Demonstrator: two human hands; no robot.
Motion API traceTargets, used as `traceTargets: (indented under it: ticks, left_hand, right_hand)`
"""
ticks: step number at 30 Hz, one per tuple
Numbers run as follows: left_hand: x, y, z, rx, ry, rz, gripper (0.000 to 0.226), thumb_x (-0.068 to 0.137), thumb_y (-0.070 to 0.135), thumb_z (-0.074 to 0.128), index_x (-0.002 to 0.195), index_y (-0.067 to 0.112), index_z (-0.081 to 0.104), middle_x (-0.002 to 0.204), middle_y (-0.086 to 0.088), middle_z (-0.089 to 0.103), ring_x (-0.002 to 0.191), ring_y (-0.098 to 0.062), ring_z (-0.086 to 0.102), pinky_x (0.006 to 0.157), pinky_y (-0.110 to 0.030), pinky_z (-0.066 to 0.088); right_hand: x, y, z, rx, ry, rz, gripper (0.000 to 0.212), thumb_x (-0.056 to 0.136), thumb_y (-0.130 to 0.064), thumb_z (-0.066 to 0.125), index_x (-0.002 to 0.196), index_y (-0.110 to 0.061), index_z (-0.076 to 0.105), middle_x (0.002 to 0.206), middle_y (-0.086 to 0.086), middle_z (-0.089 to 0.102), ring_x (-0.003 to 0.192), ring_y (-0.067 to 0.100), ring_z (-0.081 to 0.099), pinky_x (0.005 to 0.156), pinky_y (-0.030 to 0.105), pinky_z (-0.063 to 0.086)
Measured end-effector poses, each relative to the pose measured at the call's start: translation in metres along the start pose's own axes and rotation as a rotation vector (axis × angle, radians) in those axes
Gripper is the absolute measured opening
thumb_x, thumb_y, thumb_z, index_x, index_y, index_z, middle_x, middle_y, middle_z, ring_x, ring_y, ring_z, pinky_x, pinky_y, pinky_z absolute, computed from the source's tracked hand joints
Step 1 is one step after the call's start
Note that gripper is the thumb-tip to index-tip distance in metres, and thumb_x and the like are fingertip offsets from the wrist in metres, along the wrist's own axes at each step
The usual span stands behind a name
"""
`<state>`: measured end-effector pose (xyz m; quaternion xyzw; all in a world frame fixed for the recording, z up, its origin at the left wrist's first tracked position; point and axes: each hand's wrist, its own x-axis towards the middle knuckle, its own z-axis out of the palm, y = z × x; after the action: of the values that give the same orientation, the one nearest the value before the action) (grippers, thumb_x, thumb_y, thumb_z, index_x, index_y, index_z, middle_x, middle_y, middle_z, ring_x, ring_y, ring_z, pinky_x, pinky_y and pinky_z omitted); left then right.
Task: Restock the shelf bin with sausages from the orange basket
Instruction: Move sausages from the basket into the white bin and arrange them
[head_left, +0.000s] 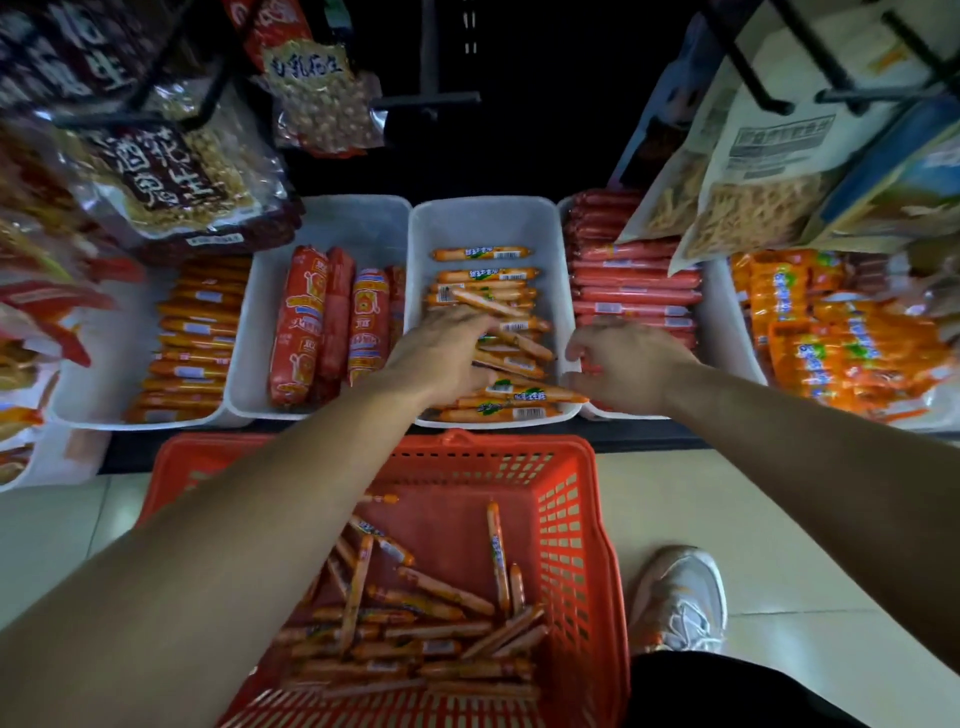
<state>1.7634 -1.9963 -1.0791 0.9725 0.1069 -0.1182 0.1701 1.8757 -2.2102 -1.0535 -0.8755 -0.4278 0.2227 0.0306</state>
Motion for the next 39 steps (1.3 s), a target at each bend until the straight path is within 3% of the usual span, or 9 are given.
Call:
traceTargets:
  ticks: [3,7,9,12,18,27,30,33,39]
  left_hand:
    - [-0.021,-0.004,0.013,0.045,-0.095,0.020,0.055,0.088,0.040,0.067,0.139,0.027,0.049,0.145,0.003,0.047,0.129,-0.021,0.048,0.098,-0.040,0.047]
    - [-0.041,-0.014,0.003,-0.114,0.005,-0.022,0.038,0.091,0.036,0.065,0.127,0.025,0.059,0.133,0.004,0.055,0.119,-0.018,0.053,0.094,-0.034,0.047]
    - [-0.051,-0.020,-0.008,-0.171,0.052,-0.033,0.033,0.091,0.032,0.065,0.123,0.024,0.061,0.126,0.003,0.059,0.114,-0.017,0.055,0.093,-0.034,0.047]
    - [-0.070,-0.032,-0.024,-0.196,0.076,-0.084,0.026,0.092,0.030,0.064,0.118,0.024,0.063,0.109,0.007,0.058,0.102,-0.013,0.055,0.084,-0.031,0.045]
    - [-0.119,-0.056,-0.037,-0.176,0.077,-0.224,0.023,0.091,0.030,0.064,0.113,0.027,0.063,0.114,0.007,0.060,0.105,-0.014,0.059,0.090,-0.034,0.050]
    - [-0.226,-0.036,-0.037,-0.161,-0.011,-0.305,0.030,0.090,0.033,0.064,0.119,0.023,0.061,0.108,0.006,0.062,0.105,-0.015,0.060,0.090,-0.030,0.047]
    - [-0.259,-0.034,-0.011,-0.201,-0.077,-0.336,0.031,0.090,0.029,0.064,0.120,0.019,0.061,0.111,0.001,0.066,0.106,-0.019,0.060,0.090,-0.029,0.046]
    - [-0.283,-0.040,0.026,-0.204,-0.196,-0.373,0.036,0.088,0.029,0.066,0.122,0.018,0.060,0.116,-0.009,0.066,0.110,-0.028,0.061,0.088,-0.031,0.046]
    - [-0.299,-0.064,0.085,-0.097,-0.452,-0.397,0.057,0.089,0.051,0.065,0.132,0.017,0.049,0.130,-0.012,0.057,0.117,-0.033,0.055,0.092,-0.040,0.048]
  right_hand:
    - [0.000,-0.010,0.003,-0.105,-0.060,-0.101,0.040,0.094,-0.059,0.051,0.123,-0.034,0.064,0.118,-0.002,0.055,0.117,0.022,0.053,0.090,0.036,0.047]
    - [0.007,-0.026,0.007,-0.338,-0.135,-0.165,0.029,0.095,-0.049,0.052,0.111,-0.030,0.068,0.115,0.000,0.056,0.113,0.025,0.051,0.090,0.039,0.047]
    - [0.014,-0.038,0.003,-0.340,-0.167,-0.128,0.026,0.096,-0.042,0.054,0.103,-0.022,0.069,0.103,0.004,0.061,0.104,0.027,0.058,0.084,0.038,0.051]
    - [0.024,-0.056,-0.004,-0.233,-0.144,-0.081,0.031,0.097,-0.044,0.054,0.115,-0.023,0.068,0.112,0.005,0.063,0.110,0.028,0.059,0.087,0.039,0.050]
    - [0.025,-0.086,-0.006,-0.293,-0.101,-0.044,0.050,0.091,-0.055,0.056,0.128,-0.021,0.055,0.127,0.010,0.051,0.118,0.031,0.053,0.083,0.041,0.044]
    - [-0.051,-0.136,-0.045,-0.260,-0.047,-0.150,0.042,0.093,-0.037,0.055,0.130,-0.017,0.058,0.131,0.011,0.052,0.120,0.035,0.055,0.093,0.044,0.051]
    - [-0.089,-0.160,-0.006,-0.192,-0.066,-0.197,0.035,0.093,-0.033,0.052,0.122,-0.016,0.061,0.125,0.009,0.056,0.117,0.034,0.058,0.092,0.042,0.051]
    - [-0.112,-0.170,0.064,-0.193,-0.278,-0.239,0.036,0.091,-0.034,0.054,0.121,-0.015,0.059,0.123,0.012,0.058,0.118,0.034,0.058,0.096,0.040,0.049]
    - [-0.124,-0.163,0.200,-0.147,-0.589,0.033,0.093,0.077,-0.058,0.070,0.149,-0.013,0.033,0.157,0.022,0.027,0.137,0.040,0.041,0.108,0.041,0.042]
